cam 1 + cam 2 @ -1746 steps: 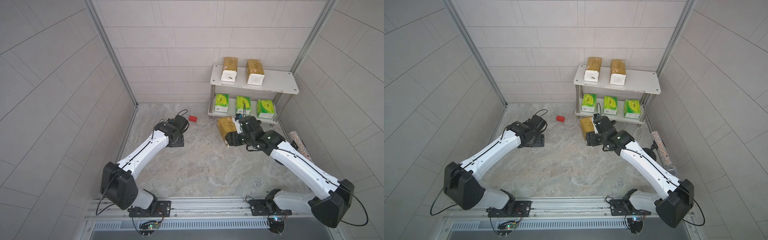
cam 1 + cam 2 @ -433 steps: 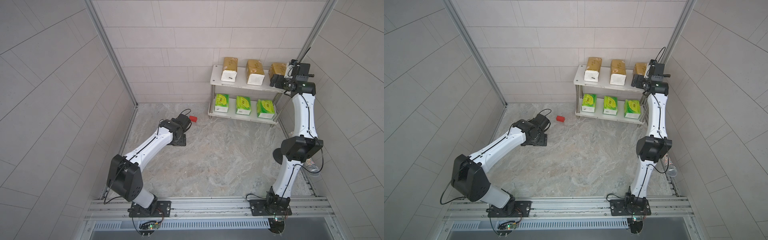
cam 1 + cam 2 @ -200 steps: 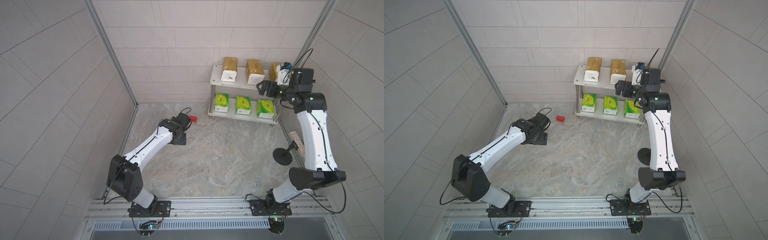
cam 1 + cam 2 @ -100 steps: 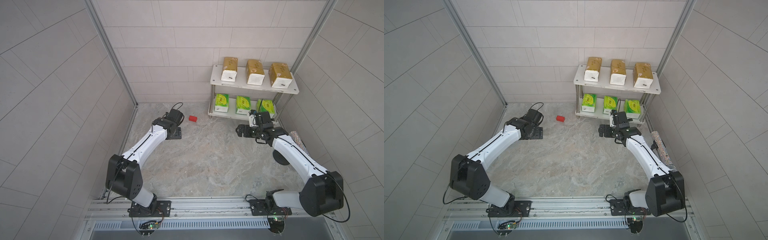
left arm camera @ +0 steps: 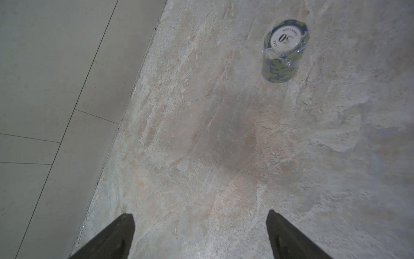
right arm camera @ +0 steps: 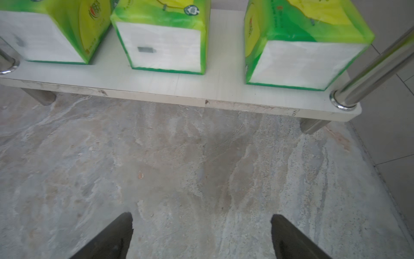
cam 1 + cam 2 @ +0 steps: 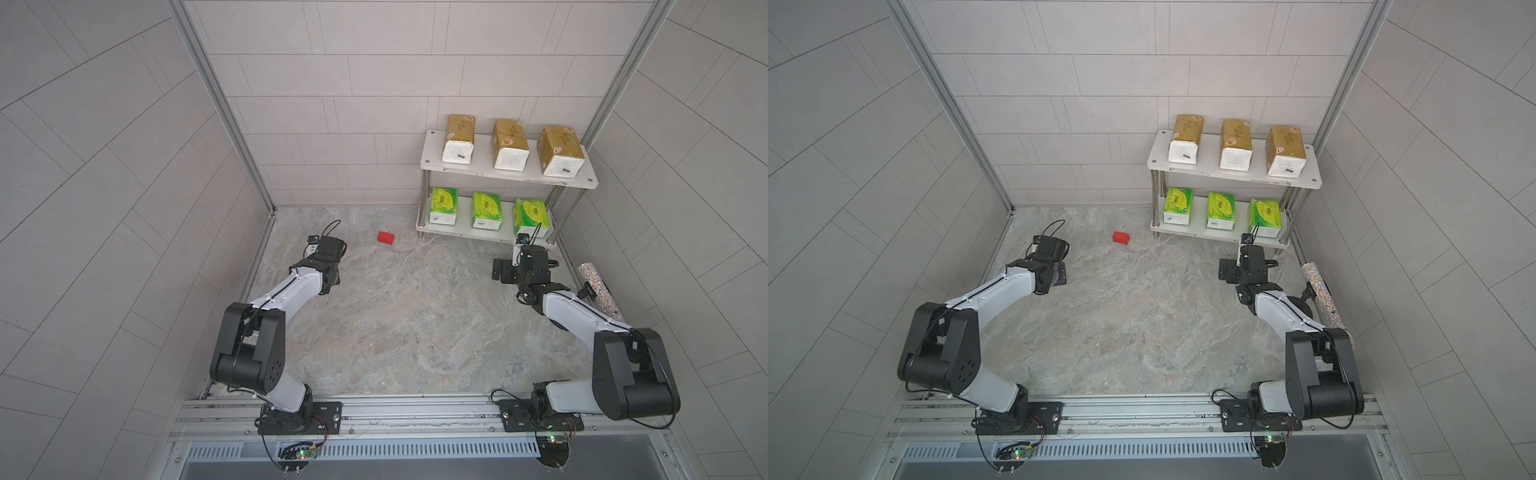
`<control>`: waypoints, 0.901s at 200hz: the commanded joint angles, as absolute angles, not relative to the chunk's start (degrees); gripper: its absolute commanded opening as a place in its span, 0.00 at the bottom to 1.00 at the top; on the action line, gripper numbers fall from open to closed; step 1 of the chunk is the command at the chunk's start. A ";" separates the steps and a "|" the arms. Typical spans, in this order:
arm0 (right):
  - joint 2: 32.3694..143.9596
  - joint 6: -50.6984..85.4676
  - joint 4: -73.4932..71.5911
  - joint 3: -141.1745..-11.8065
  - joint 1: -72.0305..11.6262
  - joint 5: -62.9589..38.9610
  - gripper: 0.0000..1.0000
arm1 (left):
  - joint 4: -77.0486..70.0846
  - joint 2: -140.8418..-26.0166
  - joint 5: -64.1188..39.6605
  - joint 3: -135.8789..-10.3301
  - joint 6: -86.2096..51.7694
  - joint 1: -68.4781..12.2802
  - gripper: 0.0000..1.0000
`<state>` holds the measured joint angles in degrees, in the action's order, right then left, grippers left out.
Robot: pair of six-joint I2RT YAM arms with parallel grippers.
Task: Place the tissue boxes on the shelf by color
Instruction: Reset both arms
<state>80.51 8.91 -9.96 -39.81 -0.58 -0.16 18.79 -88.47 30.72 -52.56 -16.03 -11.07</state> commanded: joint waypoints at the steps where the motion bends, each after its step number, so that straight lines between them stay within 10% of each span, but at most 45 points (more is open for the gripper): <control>1: 83.45 3.54 -15.58 -40.29 -0.75 -0.85 1.00 | 3.96 -84.39 33.43 -47.06 -10.94 -10.06 1.00; 180: 89.74 5.11 -56.12 -20.10 4.00 -8.39 1.00 | -45.91 -88.84 15.25 -24.32 -0.78 -4.40 1.00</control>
<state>89.62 4.62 -52.95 -19.88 3.81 -7.70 -40.23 -88.58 18.06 -24.43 -1.43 -5.08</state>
